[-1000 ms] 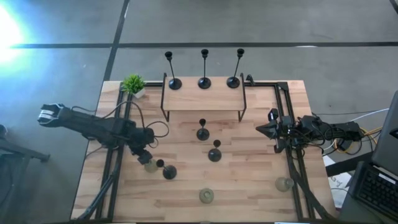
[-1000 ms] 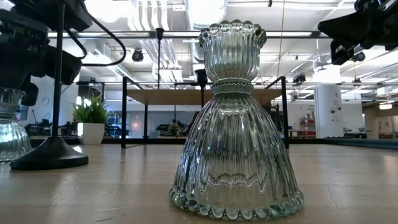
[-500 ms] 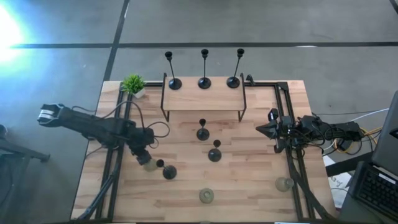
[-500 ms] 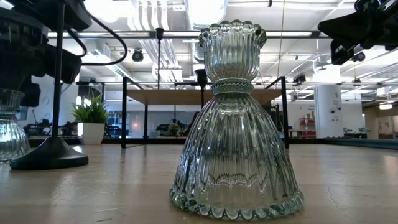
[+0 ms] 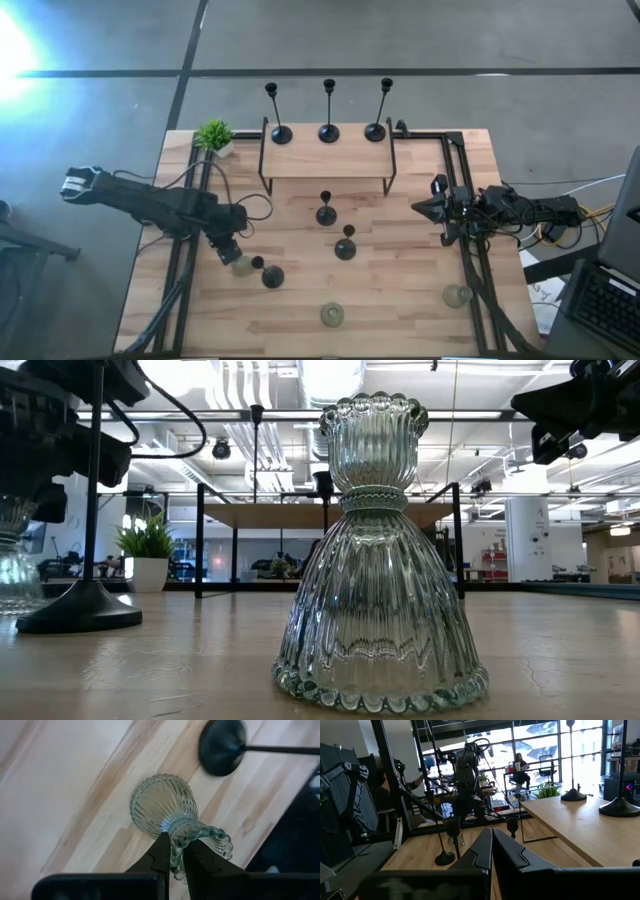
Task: Pick & Place candle stick holders
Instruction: Put the green candle holder on the shelf
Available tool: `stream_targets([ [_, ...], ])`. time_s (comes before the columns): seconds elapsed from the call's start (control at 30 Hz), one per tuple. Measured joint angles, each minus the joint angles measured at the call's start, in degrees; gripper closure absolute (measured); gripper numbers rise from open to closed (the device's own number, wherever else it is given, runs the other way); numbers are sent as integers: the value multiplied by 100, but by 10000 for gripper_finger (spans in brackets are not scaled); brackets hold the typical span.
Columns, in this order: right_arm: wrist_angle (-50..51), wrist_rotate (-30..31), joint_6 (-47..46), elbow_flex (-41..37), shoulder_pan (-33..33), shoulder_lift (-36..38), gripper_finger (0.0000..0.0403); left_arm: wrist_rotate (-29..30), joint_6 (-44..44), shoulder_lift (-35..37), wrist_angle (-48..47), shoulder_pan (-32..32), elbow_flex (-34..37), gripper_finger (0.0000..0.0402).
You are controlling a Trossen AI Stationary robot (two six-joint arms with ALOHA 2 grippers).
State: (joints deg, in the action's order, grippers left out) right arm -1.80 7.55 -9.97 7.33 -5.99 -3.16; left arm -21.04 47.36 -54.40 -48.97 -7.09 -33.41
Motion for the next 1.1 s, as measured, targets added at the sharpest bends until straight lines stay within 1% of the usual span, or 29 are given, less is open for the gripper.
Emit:
stream_targets([
  [0.07, 1, 2, -3, 0, 1, 0, 394, 85, -31, 6, -342, 0, -219, 369],
  [0.17, 0, 0, 1, 0, -1, 0, 394, 276, -88, 90, -998, 2, -755, 369],
  [0.3, 2, 0, -10, 0, 1, -7, 394, 760, -137, 95, -1928, 2, -1411, 369],
  [0.47, 2, 0, -10, 0, 1, -7, 394, 1305, -299, 69, -2400, 4, -2251, 369],
  [0.57, 0, 2, 1, 0, -1, -7, 394, 1640, -445, 7, -2451, 11, -2773, 369],
  [0.7, 2, 0, 1, 0, 1, -7, 394, 2109, -626, -186, -3045, 12, -3450, 369],
  [0.8, 0, 0, -10, 0, -1, -7, 394, 2554, -957, -370, -3445, 15, -3917, 369],
  [0.93, 0, 0, 0, 0, -1, -7, 394, 3050, -1580, -683, -3376, 49, -4480, 369],
  [1.1, 0, 0, 3, 0, -1, -2, 394, 3376, -2535, -1287, -3372, 380, -5165, 369],
])
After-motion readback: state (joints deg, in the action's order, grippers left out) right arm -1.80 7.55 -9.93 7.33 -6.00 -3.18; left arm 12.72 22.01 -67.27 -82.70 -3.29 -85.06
